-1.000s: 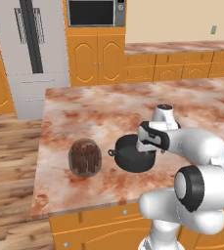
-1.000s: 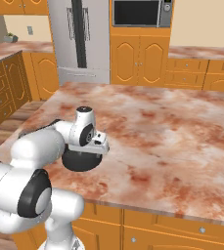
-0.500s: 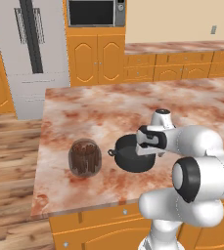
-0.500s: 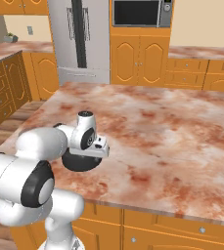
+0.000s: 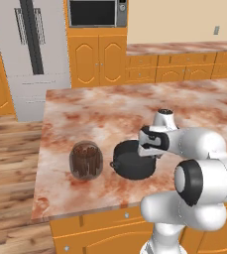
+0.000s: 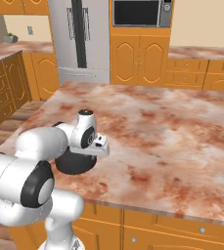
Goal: Pick the jar and pot and place them in the sink. Then turn on the water.
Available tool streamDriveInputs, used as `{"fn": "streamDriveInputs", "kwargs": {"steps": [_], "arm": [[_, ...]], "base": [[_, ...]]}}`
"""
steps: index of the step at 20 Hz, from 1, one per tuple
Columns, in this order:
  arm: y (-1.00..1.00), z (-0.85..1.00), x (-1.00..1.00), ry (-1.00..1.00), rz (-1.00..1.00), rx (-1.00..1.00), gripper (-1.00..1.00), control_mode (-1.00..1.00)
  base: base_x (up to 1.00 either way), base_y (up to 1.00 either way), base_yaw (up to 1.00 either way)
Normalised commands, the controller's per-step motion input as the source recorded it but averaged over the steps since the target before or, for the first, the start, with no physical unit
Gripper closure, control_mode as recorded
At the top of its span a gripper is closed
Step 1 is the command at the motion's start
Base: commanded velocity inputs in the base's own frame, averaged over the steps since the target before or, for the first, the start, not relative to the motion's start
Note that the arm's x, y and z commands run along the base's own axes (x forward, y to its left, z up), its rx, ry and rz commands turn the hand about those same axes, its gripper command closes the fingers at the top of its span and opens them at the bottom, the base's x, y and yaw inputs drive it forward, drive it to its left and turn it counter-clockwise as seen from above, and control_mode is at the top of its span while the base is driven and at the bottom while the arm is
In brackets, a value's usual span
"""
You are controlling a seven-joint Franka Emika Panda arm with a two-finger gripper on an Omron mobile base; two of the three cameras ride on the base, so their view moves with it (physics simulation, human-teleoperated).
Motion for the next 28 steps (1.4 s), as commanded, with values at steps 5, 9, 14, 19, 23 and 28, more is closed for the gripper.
{"fn": "streamDriveInputs", "kwargs": {"steps": [5,9,14,19,23,28], "arm": [[-0.38,0.75,-0.08,0.07,-0.11,0.03,1.00,-1.00],[-0.53,0.71,-0.36,0.03,-0.12,0.05,1.00,-1.00],[-0.43,0.61,-0.24,0.02,-0.17,0.06,1.00,-1.00],[-0.23,0.52,-0.20,0.00,-0.15,0.01,1.00,-1.00],[-0.06,0.50,-0.20,-0.01,-0.06,0.00,1.00,-1.00],[0.00,0.33,-0.10,-0.02,-0.01,0.00,1.00,-1.00]], "base": [[0.00,0.00,0.00],[0.00,0.00,0.00],[0.00,0.00,0.00],[0.00,0.00,0.00],[0.00,0.00,0.00],[0.00,0.00,0.00]]}}
